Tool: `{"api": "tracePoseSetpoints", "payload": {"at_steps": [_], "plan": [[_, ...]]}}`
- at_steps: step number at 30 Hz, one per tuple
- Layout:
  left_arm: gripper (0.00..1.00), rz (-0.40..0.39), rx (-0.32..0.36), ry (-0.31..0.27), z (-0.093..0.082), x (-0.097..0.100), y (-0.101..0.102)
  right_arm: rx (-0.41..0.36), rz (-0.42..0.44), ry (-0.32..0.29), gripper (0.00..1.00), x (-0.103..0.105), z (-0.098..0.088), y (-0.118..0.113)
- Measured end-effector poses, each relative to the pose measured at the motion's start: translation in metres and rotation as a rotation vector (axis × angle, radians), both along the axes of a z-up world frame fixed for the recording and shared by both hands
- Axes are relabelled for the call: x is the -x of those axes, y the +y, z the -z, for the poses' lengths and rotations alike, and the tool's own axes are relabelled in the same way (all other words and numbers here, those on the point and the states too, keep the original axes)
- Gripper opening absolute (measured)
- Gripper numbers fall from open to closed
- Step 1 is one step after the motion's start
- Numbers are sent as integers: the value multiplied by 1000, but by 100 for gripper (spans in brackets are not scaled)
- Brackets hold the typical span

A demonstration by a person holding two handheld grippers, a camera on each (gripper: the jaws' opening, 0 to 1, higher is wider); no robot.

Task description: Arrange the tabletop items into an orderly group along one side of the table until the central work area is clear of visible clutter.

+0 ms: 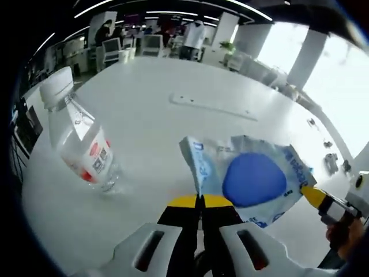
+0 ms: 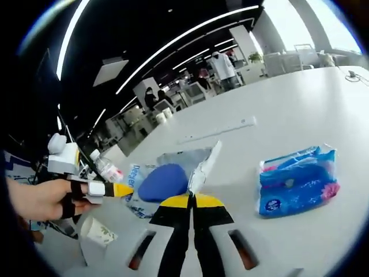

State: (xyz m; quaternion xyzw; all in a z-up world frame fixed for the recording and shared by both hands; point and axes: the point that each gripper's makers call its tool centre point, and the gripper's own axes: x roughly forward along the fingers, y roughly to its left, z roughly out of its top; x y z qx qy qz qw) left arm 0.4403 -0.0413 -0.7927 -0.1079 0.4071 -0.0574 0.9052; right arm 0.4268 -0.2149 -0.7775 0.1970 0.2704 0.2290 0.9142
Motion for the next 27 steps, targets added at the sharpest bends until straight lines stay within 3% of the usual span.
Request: {"api": "tracePoseSetpoints", "payload": {"at_steps": [10,13,19,27], "plan": [[0,28,14,15,15,-14,-6,56,17,32,0,-11,16,-5],[0,43,12,20,19,-18,-8,139,-7,24,0,-10,24,-6],[0,70,8,27,27,-22,-12,176,-8,45,0,-7,38,-8],[0,70,21,44,38,-24,-12,142,26,108,0,-14,50,-11]]}}
